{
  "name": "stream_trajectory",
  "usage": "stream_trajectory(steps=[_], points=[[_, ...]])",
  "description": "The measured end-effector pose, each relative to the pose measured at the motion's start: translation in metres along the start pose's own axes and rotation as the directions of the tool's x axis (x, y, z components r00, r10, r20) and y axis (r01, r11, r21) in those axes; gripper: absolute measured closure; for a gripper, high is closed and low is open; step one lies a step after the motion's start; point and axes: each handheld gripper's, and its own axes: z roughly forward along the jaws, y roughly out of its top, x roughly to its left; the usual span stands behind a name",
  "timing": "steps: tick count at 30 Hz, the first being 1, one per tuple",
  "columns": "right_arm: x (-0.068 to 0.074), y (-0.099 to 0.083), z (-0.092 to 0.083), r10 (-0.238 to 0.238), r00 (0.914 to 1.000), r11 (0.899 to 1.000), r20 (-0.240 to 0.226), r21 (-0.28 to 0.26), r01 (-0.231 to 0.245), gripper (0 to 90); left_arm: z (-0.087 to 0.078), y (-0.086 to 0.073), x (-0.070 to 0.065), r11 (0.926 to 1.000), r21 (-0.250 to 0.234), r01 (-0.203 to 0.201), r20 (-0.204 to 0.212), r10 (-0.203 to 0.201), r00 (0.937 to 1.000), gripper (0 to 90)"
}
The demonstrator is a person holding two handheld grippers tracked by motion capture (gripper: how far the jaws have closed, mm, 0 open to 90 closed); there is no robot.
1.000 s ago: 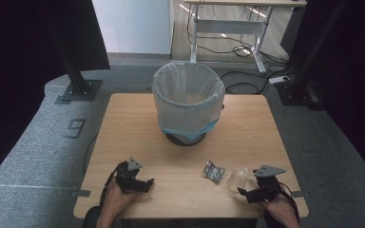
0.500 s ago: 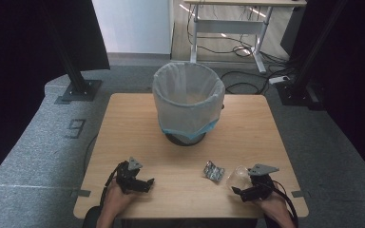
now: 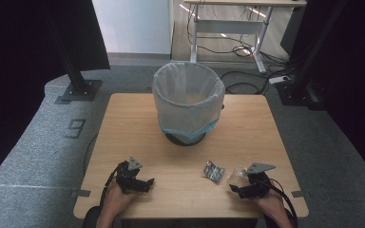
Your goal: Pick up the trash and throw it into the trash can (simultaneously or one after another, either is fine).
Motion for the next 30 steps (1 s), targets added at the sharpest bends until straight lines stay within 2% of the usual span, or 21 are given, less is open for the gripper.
stream_trajectory(steps=[2,4,7,11,16,21,30], points=[[0.0,0.0,0.0,-0.004,1.0,1.0,-0.004,0.0,0.004,18.9,0.0,0.0,0.0,1.0,0.0,0.0,0.0,0.0,1.0,0.0],[0.001,0.0,0.0,-0.017,0.9996,1.0,-0.021,0.006,0.017,27.0,0.0,0.0,0.0,1.0,0.0,0.0,0.0,0.0,1.0,0.0],[0.001,0.001,0.001,-0.025,0.9994,1.0,-0.025,0.012,0.025,29.0,0.0,0.0,0.0,1.0,0.001,0.0,0.001,0.0,1.0,0.0],[0.001,0.001,-0.001,-0.014,0.9997,1.0,-0.022,0.018,0.014,29.7,0.0,0.0,0.0,1.0,0.0,0.0,0.0,0.0,1.0,0.0],[-0.002,0.006,-0.008,-0.001,0.9997,1.0,-0.024,-0.007,0.001,30.2,0.0,0.0,0.0,1.0,0.002,0.0,0.001,0.0,1.0,0.0],[-0.003,0.019,-0.018,-0.02,0.9995,1.0,-0.027,-0.014,0.019,30.2,0.0,0.0,0.0,1.0,0.0,0.0,0.0,0.0,1.0,0.0],[-0.007,0.037,-0.029,-0.01,0.9987,1.0,-0.049,-0.022,0.008,30.2,0.0,0.0,0.0,1.0,0.0,0.0,0.0,0.0,1.0,0.0]])
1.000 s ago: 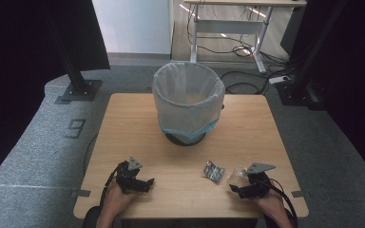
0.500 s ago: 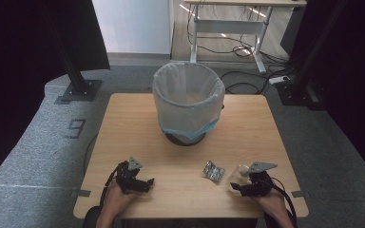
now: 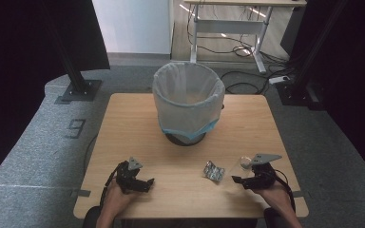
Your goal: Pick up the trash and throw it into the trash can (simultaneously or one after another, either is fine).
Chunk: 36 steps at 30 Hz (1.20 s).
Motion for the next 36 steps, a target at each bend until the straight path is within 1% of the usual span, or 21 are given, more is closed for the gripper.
stream_trajectory(steps=[3,6,7,12,14,23,29,36], points=[[-0.002,0.007,-0.003,0.012,0.9999,1.0,-0.011,0.003,-0.012,30.2,0.0,0.0,0.0,1.0,0.001,-0.001,0.0,0.001,1.0,0.0],[-0.004,0.01,-0.004,0.015,0.9999,1.0,-0.006,0.01,-0.014,30.2,0.0,0.0,0.0,1.0,0.002,-0.001,0.001,0.001,1.0,0.0],[-0.005,0.015,-0.006,0.02,0.9998,1.0,-0.003,0.009,-0.02,30.2,0.0,0.0,0.0,1.0,0.001,-0.001,0.0,0.001,1.0,0.0],[-0.007,0.023,-0.01,0.021,0.9998,1.0,-0.003,0.002,-0.021,30.2,0.0,0.0,0.0,1.0,0.002,-0.001,0.001,0.001,1.0,0.0],[-0.008,0.028,-0.013,0.02,0.9998,1.0,-0.005,-0.002,-0.02,30.2,0.0,0.0,0.0,1.0,0.0,0.0,0.0,0.0,1.0,0.0],[-0.011,0.041,-0.017,0.023,0.9997,1.0,0.0,0.004,-0.023,30.2,0.0,0.0,0.0,1.0,0.002,-0.001,0.001,0.001,1.0,0.0],[-0.013,0.055,-0.023,0.025,0.9997,1.0,0.001,0.0,-0.025,30.3,0.0,0.0,0.0,1.0,0.001,-0.001,0.0,0.001,1.0,0.0],[-0.014,0.068,-0.028,0.021,0.9997,1.0,0.009,0.005,-0.021,30.3,0.0,0.0,0.0,1.0,0.003,-0.001,0.001,0.001,1.0,0.0]])
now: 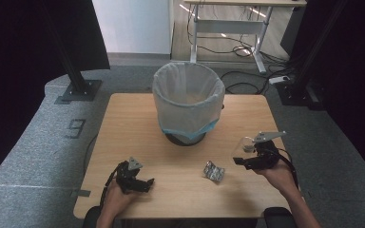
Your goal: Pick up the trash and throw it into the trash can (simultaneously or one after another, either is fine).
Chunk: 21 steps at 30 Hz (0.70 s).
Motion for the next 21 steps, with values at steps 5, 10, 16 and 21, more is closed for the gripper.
stream_trajectory(steps=[5,10,16,21], points=[[-0.001,0.015,-0.005,-0.009,1.0,1.0,0.004,0.003,0.009,30.3,0.0,0.0,0.0,1.0,0.0,-0.001,0.0,0.001,1.0,0.0],[-0.004,0.026,-0.008,-0.008,1.0,1.0,-0.001,0.0,0.008,30.3,0.0,0.0,0.0,1.0,-0.002,0.001,0.0,-0.001,1.0,0.0],[-0.007,0.041,-0.013,-0.022,0.9997,1.0,0.008,0.006,0.022,30.4,0.0,0.0,0.0,1.0,0.001,0.0,0.0,0.0,1.0,0.0],[-0.007,0.052,-0.016,-0.036,0.9992,0.999,0.019,0.011,0.036,30.4,0.0,0.0,0.0,1.0,0.001,0.0,0.0,0.0,1.0,0.0]])
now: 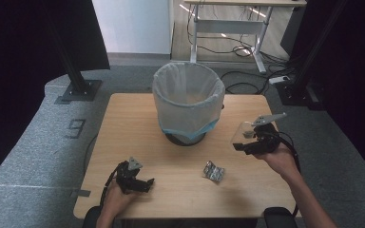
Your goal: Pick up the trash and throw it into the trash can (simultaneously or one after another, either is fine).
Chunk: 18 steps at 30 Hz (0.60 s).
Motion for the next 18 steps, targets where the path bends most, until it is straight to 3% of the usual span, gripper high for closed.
stream_trajectory(steps=[5,8,18], points=[[-0.002,0.017,-0.004,-0.012,0.9999,1.0,-0.001,0.006,0.012,30.4,0.0,0.0,0.0,1.0,0.0,0.0,0.0,0.0,1.0,0.0],[-0.005,0.023,-0.007,0.005,0.9996,1.0,-0.027,-0.006,-0.005,30.4,0.0,0.0,0.0,1.0,-0.002,0.001,-0.001,-0.001,1.0,0.0],[-0.009,0.044,-0.011,0.001,0.9998,1.0,-0.019,-0.004,-0.001,30.4,0.0,0.0,0.0,1.0,-0.001,0.0,0.0,0.0,1.0,0.0]])
